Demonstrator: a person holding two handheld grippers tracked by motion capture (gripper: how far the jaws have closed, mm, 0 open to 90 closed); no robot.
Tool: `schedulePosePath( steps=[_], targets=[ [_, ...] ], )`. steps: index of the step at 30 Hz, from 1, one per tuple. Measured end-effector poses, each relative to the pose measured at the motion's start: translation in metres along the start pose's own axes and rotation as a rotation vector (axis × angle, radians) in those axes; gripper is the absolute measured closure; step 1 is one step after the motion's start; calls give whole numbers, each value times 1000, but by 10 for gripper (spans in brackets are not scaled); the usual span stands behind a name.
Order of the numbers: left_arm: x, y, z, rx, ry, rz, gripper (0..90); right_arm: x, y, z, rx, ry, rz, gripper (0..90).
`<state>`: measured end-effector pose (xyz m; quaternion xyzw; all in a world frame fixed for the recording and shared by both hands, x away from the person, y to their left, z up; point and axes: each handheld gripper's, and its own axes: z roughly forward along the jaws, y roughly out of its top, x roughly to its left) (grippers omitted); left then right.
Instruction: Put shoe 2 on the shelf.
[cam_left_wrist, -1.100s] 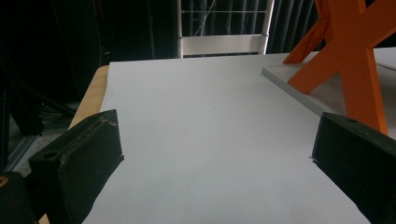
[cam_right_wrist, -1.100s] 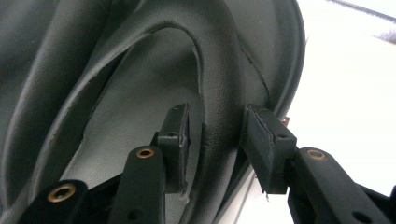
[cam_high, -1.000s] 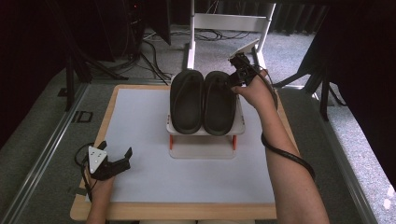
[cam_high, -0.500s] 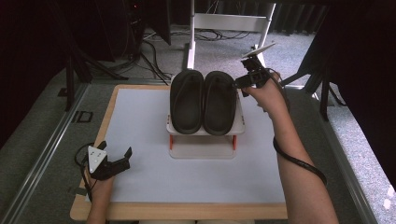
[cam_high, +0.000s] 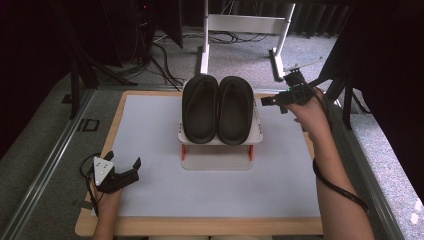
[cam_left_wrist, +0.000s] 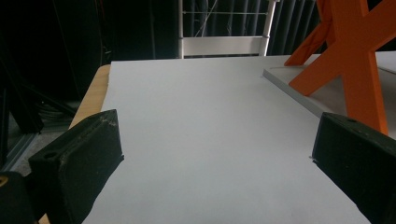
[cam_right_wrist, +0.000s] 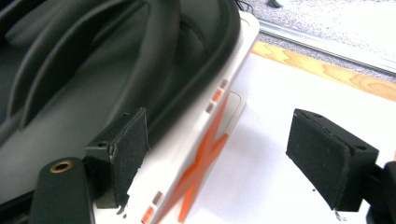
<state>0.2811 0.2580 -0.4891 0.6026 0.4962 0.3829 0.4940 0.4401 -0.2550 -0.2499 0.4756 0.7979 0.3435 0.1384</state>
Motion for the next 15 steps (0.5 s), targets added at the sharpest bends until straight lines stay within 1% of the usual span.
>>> schedulePosePath(
  steps=[3, 7, 9, 11, 12, 13, 15],
  targets=[
    [0, 0, 0, 1, -1, 2, 12, -6, -11, -4, -11, 4, 4, 200],
    [0, 0, 0, 1, 0, 6, 12, -12, -27, -8, -41, -9, -19, 198],
    [0, 0, 0, 0, 1, 4, 12, -14, -36, -8, -67, -19, -34, 187],
    [0, 0, 0, 0, 1, 4, 12, -16, -43, -6, -72, -25, -40, 181],
    [0, 0, 0, 0, 1, 4, 12, -16, -43, -6, -72, -25, -40, 181],
    [0, 0, 0, -1, 1, 2, 12, -19, -52, -3, -65, -27, -44, 179],
    [0, 0, 0, -2, 1, 0, 12, -23, -59, 0, -60, -30, -38, 179]
  ],
)
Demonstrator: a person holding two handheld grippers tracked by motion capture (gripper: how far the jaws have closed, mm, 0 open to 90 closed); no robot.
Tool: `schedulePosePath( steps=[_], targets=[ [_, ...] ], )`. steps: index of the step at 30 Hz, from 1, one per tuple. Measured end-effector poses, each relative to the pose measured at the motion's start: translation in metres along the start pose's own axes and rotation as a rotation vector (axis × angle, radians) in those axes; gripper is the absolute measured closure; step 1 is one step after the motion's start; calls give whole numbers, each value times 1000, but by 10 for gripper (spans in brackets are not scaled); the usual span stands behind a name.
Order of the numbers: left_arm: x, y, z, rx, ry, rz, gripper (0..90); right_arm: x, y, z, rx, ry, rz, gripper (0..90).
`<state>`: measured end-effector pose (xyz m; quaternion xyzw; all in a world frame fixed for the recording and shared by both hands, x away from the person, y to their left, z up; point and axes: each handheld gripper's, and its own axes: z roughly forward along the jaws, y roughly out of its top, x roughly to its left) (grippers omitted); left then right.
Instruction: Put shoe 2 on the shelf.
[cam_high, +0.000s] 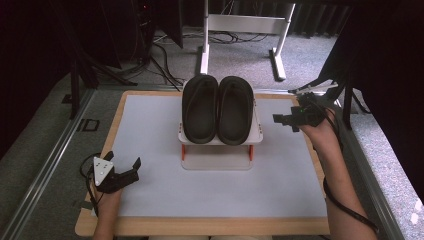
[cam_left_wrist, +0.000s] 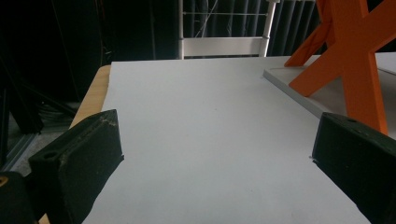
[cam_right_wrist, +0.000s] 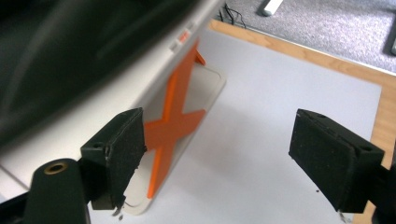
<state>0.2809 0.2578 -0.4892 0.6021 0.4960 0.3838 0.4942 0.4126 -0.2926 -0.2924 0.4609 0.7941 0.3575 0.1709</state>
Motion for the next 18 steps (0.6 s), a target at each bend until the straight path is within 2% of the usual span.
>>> schedulePosePath(
  steps=[1, 2, 3, 4, 5, 7, 8, 9, 10, 13, 18],
  targets=[
    [0, 0, 0, 0, 0, 0, 11, 0, 0, 0, 0, 0, 0, 179],
    [0, 0, 0, 1, 0, 2, 12, -3, -9, 3, 6, -3, 7, 179],
    [0, 0, 0, 1, 0, 2, 12, -3, -9, 3, 6, -3, 7, 179],
    [0, 0, 0, 1, -1, 1, 12, -6, -19, 6, 3, -6, 13, 178],
    [0, 0, 0, 1, -1, 1, 12, -7, -21, 6, 2, -6, 15, 178],
    [0, 0, 0, 2, -1, 2, 12, -8, -27, 7, -10, -8, 16, 178],
    [0, 0, 0, 2, 0, 2, 12, -10, -36, 10, -23, -10, 27, 172],
    [0, 0, 0, 2, 0, 2, 12, -10, -36, 10, -23, -10, 27, 172],
    [0, 0, 0, 0, 1, 2, 12, -13, -46, 14, -39, -8, 33, 162],
    [0, 0, 0, -1, 1, 0, 12, -15, -54, 17, -45, -4, 35, 162],
    [0, 0, 0, -1, 1, 0, 12, -20, -81, 24, -123, -25, 34, 161]
  ],
)
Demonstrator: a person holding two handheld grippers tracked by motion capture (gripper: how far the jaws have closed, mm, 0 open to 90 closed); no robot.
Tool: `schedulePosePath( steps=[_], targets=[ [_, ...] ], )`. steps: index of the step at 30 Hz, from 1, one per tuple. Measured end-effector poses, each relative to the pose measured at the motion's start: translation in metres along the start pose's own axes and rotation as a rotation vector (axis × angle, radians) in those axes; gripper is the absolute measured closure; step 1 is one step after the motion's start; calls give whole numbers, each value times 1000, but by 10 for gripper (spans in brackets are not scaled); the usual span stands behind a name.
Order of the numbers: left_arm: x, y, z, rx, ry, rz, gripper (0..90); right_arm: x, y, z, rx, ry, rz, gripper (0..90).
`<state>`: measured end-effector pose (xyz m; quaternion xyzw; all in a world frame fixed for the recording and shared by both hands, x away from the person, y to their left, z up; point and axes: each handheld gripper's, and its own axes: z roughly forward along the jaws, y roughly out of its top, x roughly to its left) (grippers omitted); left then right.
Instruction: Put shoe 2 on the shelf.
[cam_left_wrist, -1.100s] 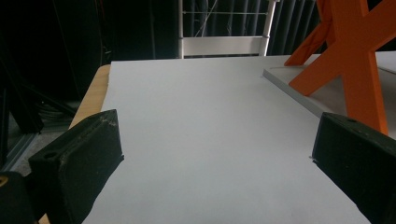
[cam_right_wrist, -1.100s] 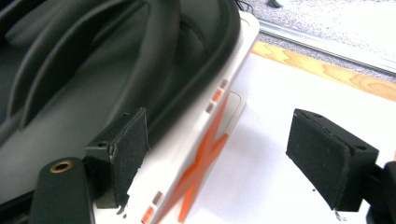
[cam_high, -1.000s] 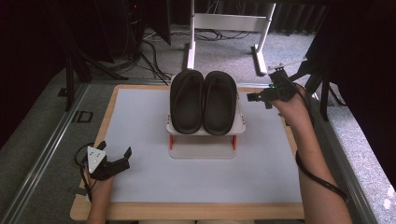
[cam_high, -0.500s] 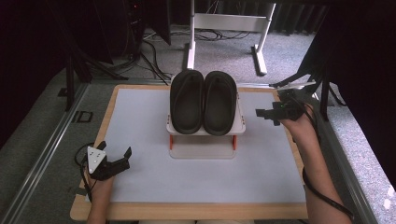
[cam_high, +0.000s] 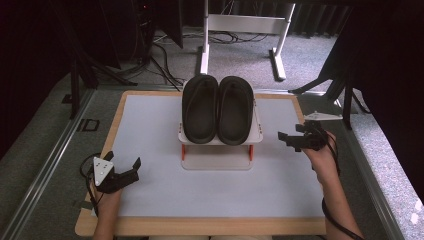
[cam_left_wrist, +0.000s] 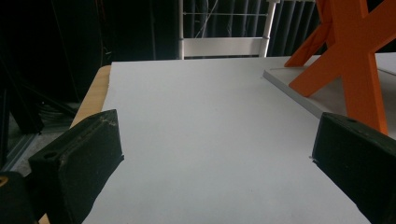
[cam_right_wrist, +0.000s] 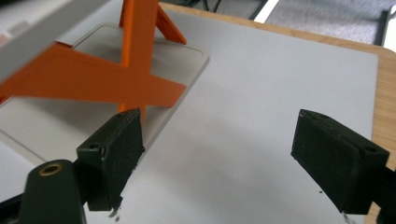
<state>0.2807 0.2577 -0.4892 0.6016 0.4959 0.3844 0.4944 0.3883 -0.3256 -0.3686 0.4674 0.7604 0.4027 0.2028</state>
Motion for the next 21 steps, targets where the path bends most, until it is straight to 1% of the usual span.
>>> schedulePosePath(
  steps=[2, 3, 4, 5, 6, 7, 8, 9, 10, 11, 12, 13, 14, 15, 16, 20, 21],
  targets=[
    [0, 0, 0, 0, 0, 1, 12, -3, -9, 1, -16, -10, 1, 156],
    [0, 0, 0, 0, 0, 1, 12, -3, -9, 1, -16, -10, 1, 156],
    [0, 0, 0, 0, 0, 0, 12, -6, -18, 3, -35, -26, 3, 155],
    [0, 0, 0, 0, 0, 0, 12, -6, -18, 3, -35, -26, 3, 155],
    [0, 0, 0, -1, -1, -1, 12, -9, -26, 4, -48, -41, 6, 154],
    [0, 0, 0, -1, -1, -1, 12, -10, -30, 5, -53, -48, 7, 154],
    [0, 0, 0, 2, -1, 1, 12, -11, -35, 5, -61, -51, 9, 154],
    [0, 0, 0, 2, -1, 1, 12, -11, -35, 5, -61, -51, 9, 154],
    [0, 0, 0, 0, -2, 2, 12, -14, -42, 6, -75, -49, 15, 149],
    [0, 0, 0, 0, -2, 2, 12, -14, -45, 6, -81, -50, 13, 145],
    [0, 0, 0, 1, -1, 2, 12, -15, -50, 7, -81, -60, 10, 145],
    [0, 0, 0, 1, -1, 2, 12, -15, -50, 7, -81, -60, 10, 145],
    [0, 0, 0, 2, 0, 4, 12, -17, -56, 6, -95, -60, 16, 143],
    [0, 0, 0, 2, 0, 4, 12, -17, -56, 6, -95, -60, 16, 143],
    [0, 0, 0, 0, -1, 2, 12, -18, -63, 6, -117, -73, 22, 139],
    [0, 0, 0, -2, -1, 1, 12, -20, -74, 2, -186, -123, 35, 129],
    [0, 0, 0, -2, -1, 1, 12, -20, -74, 2, -186, -123, 35, 129]
  ],
)
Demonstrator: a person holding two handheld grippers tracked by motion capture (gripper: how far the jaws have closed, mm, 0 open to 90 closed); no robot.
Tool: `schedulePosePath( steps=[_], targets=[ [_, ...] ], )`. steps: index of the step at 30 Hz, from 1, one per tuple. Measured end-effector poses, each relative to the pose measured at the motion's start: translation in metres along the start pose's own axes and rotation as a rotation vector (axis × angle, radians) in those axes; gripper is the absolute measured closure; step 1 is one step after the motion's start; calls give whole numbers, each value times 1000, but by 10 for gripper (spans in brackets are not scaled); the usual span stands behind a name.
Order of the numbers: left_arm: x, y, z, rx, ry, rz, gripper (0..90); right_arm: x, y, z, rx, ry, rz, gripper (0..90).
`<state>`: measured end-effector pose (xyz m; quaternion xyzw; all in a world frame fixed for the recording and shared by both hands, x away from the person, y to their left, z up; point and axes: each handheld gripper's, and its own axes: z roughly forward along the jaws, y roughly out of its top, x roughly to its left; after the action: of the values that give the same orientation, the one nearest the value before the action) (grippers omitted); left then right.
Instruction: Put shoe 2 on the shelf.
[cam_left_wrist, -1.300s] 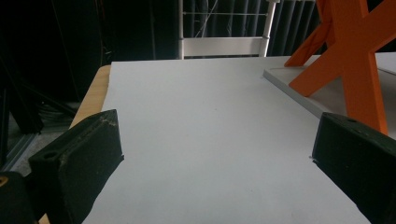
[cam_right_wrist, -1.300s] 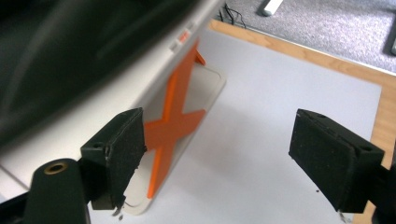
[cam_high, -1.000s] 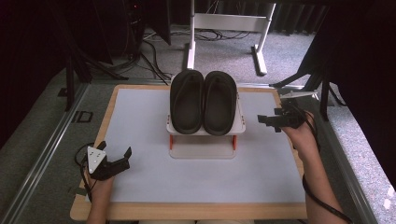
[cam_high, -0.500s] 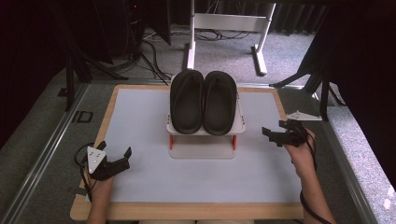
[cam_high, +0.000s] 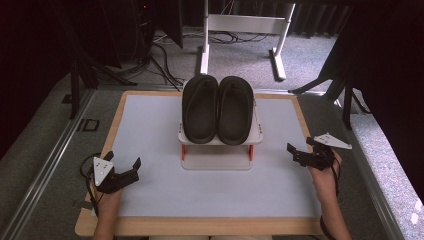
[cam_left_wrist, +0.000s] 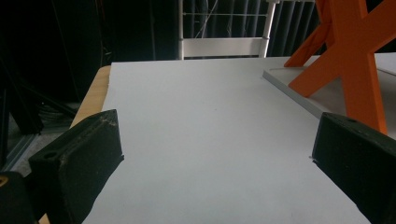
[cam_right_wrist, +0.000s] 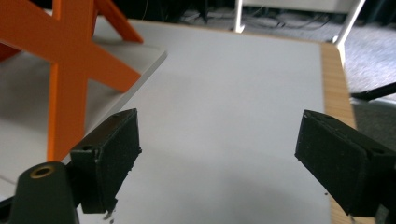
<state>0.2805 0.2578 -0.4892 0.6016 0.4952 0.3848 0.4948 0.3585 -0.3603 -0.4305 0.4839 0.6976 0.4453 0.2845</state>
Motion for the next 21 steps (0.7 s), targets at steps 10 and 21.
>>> schedulePosePath(
  steps=[10, 21],
  targets=[
    [0, 0, 0, 0, 0, -1, 12, -8, -32, -6, 6, -51, 17, 134],
    [0, 0, -1, -2, 1, 6, 12, -8, -60, -20, -62, -192, 45, 128]
  ],
)
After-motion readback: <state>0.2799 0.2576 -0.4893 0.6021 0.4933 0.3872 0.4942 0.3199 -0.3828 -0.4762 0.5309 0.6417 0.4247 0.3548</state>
